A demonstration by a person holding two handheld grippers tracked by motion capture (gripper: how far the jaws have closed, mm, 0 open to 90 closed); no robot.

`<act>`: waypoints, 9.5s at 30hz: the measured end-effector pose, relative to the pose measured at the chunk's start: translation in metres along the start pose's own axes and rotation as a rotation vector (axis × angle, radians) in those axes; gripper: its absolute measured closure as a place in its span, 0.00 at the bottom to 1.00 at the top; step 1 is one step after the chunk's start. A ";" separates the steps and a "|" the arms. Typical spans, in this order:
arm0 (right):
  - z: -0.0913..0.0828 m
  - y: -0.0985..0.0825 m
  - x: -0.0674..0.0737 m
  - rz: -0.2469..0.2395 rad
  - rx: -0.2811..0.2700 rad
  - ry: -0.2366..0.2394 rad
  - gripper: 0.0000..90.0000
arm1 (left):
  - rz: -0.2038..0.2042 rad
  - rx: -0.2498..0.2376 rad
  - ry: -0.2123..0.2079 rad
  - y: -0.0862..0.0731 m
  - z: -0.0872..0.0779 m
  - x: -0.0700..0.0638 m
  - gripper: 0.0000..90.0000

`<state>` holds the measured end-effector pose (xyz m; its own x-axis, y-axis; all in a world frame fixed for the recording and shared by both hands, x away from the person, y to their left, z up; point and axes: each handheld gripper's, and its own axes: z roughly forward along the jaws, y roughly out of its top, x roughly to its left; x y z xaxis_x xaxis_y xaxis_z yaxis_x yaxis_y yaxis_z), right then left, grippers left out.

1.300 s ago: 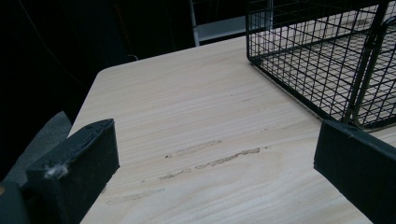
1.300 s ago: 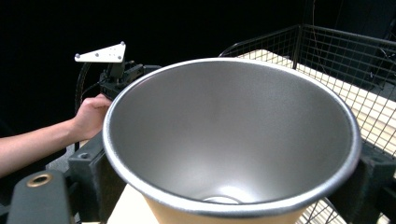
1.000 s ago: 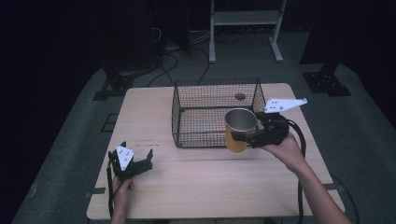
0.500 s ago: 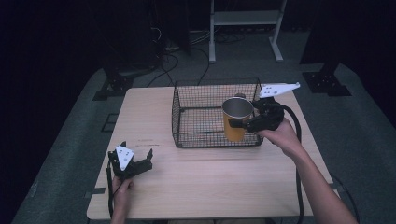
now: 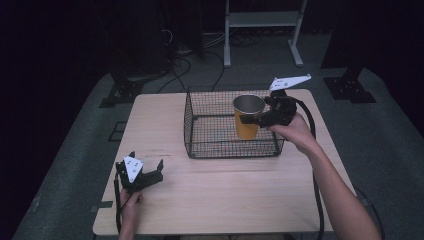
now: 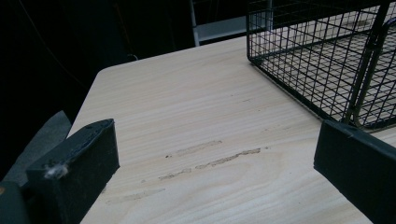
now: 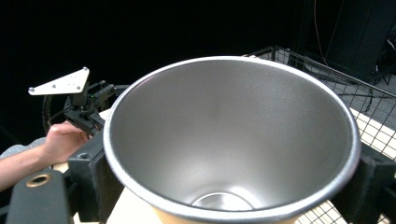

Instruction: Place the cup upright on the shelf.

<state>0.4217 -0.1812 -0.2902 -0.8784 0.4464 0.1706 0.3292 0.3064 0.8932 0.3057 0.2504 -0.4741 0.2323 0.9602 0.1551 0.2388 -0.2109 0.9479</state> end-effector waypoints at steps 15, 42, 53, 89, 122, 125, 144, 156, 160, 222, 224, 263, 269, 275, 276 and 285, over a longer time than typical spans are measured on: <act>0.018 0.015 -0.023 0.000 0.027 -0.001 0.13 | -0.002 -0.003 -0.001 0.000 0.000 0.000 0.00; 0.055 0.013 -0.066 0.063 0.065 -0.014 0.13 | -0.004 0.001 -0.005 0.000 -0.001 0.001 0.00; 0.081 -0.001 -0.076 0.067 0.090 -0.016 0.13 | -0.007 -0.003 -0.008 0.000 -0.001 0.001 0.00; 0.137 -0.042 -0.094 0.005 0.288 -0.103 0.13 | -0.010 -0.004 -0.011 0.000 -0.001 0.002 0.00; 0.134 -0.043 -0.084 -0.045 0.282 -0.165 0.02 | -0.007 -0.004 -0.011 0.000 -0.001 0.001 0.00; 0.132 -0.040 -0.082 -0.048 0.263 -0.164 0.02 | -0.007 -0.004 -0.011 0.000 -0.001 0.001 0.00; 0.103 -0.017 -0.070 -0.041 0.114 -0.138 0.02 | -0.005 -0.001 -0.006 0.000 0.000 0.001 0.00; 0.079 -0.010 -0.055 -0.020 0.064 -0.108 0.02 | -0.001 -0.004 -0.009 0.000 0.000 0.000 0.00; 0.074 -0.008 -0.050 -0.030 0.063 -0.110 0.02 | -0.002 -0.004 -0.008 0.000 0.000 0.000 0.00; 0.006 -0.066 -0.004 -0.020 0.068 -0.025 0.02 | 0.007 -0.001 -0.007 0.000 0.000 0.000 0.00; 0.004 -0.069 -0.002 -0.023 0.062 -0.026 0.02 | 0.007 0.000 -0.006 0.000 0.000 0.000 0.00; -0.028 -0.135 0.017 0.042 0.037 -0.028 0.02 | 0.008 0.000 -0.004 0.000 0.000 -0.001 0.00; -0.033 -0.143 0.019 0.049 0.032 -0.031 0.02 | 0.009 0.000 -0.004 0.000 0.000 -0.001 0.00; -0.037 -0.152 0.023 0.061 0.022 -0.032 0.02 | 0.009 0.001 -0.004 0.000 0.000 -0.001 0.00; -0.038 -0.154 0.024 0.062 0.020 -0.033 0.02 | 0.009 0.000 -0.004 0.000 0.000 -0.001 0.00; -0.043 -0.167 0.029 0.070 0.000 -0.045 0.02 | 0.009 0.001 -0.003 0.000 0.000 -0.001 0.00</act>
<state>0.3261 -0.2556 -0.4161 -0.8369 0.5038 0.2142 0.3895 0.2731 0.8796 0.3053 0.2497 -0.4743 0.2376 0.9576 0.1629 0.2371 -0.2198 0.9463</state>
